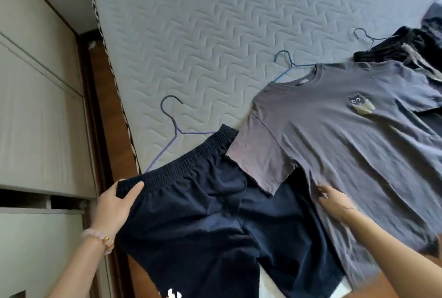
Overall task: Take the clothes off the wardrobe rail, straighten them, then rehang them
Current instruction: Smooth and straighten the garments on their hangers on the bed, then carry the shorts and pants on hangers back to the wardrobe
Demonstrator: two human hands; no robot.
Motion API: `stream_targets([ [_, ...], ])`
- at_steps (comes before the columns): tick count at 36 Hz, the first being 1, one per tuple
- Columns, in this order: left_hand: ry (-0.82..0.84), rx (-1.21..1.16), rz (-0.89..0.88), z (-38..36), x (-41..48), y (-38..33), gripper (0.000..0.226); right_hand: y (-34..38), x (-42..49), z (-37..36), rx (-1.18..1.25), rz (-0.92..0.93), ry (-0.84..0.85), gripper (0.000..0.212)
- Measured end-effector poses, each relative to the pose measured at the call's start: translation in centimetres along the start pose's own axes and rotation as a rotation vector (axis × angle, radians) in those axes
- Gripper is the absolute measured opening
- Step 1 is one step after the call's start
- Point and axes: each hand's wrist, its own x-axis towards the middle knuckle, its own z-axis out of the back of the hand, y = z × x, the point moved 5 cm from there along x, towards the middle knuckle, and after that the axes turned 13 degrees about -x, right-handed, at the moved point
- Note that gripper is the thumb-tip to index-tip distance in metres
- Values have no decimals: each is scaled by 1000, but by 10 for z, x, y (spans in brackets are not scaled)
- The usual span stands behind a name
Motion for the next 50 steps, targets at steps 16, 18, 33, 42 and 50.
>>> stream_targets([
  [16,-178,-210,-243,99,-225,-124,23,-86,-182,-4,241,108,32,25],
  [18,-185,-275,-261,102,-247,-136,20,-112,-200,-19,270,98,50,19],
  [33,-110,-410,-464,-79,-400,-206,34,-374,-302,-125,453,-154,280,21],
  [42,-54,-556,-439,-181,-435,-271,25,-472,-319,-81,858,-362,119,11],
  [50,114,-563,-384,-307,-416,-332,25,-508,-240,45,1101,-310,-90,21],
])
